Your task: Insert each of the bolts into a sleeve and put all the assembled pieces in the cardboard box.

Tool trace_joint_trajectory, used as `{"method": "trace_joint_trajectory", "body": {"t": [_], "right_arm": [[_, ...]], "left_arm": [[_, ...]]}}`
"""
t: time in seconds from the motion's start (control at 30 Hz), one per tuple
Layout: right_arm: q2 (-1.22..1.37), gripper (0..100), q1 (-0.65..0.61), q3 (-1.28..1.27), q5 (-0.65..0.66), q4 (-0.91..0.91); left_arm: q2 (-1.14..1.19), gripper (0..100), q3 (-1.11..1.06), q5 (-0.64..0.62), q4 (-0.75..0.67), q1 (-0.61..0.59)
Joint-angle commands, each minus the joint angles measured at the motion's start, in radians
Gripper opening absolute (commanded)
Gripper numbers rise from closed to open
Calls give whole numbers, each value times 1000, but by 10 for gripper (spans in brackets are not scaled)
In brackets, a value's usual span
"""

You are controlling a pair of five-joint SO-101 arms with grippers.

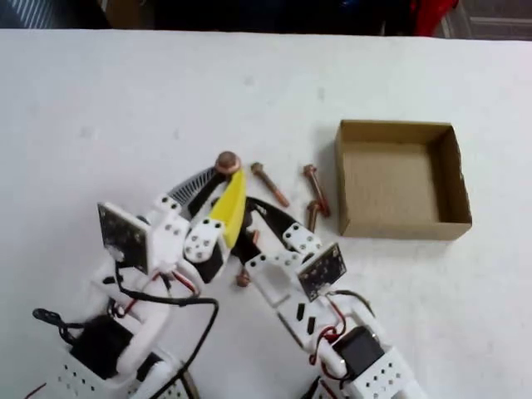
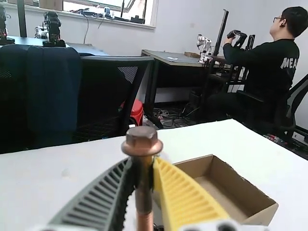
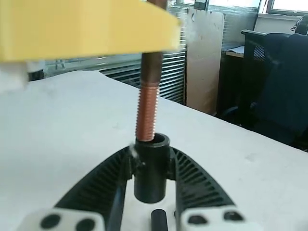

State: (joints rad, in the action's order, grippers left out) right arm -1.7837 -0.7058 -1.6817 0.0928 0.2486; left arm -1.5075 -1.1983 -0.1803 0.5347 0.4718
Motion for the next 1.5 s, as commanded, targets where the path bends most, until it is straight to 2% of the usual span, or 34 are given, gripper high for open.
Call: {"method": "trace_joint_trajectory", "body": {"t": [0.0, 0.2, 0.33, 0.93, 1.3, 1.37, 1.47], "right_arm": [[-15, 18, 2, -9, 11, -8], [-15, 18, 2, -9, 11, -8], [-15, 18, 2, -9, 11, -8], [-16, 18, 2, -9, 12, -8], [-16, 18, 4, -9, 12, -8], [-16, 18, 4, -9, 12, -8], [-16, 18, 4, -9, 12, -8]], "left_arm": [[-1, 23, -35, -3, -54, 8], [1, 23, -40, -3, -181, 4], [2, 23, -41, -3, -195, -28], [-1, 23, -51, -5, 98, -30], [-1, 28, -51, -2, 196, -30], [-1, 68, -52, -2, 196, -30], [-1, 181, -52, -8, 196, -36]]}}
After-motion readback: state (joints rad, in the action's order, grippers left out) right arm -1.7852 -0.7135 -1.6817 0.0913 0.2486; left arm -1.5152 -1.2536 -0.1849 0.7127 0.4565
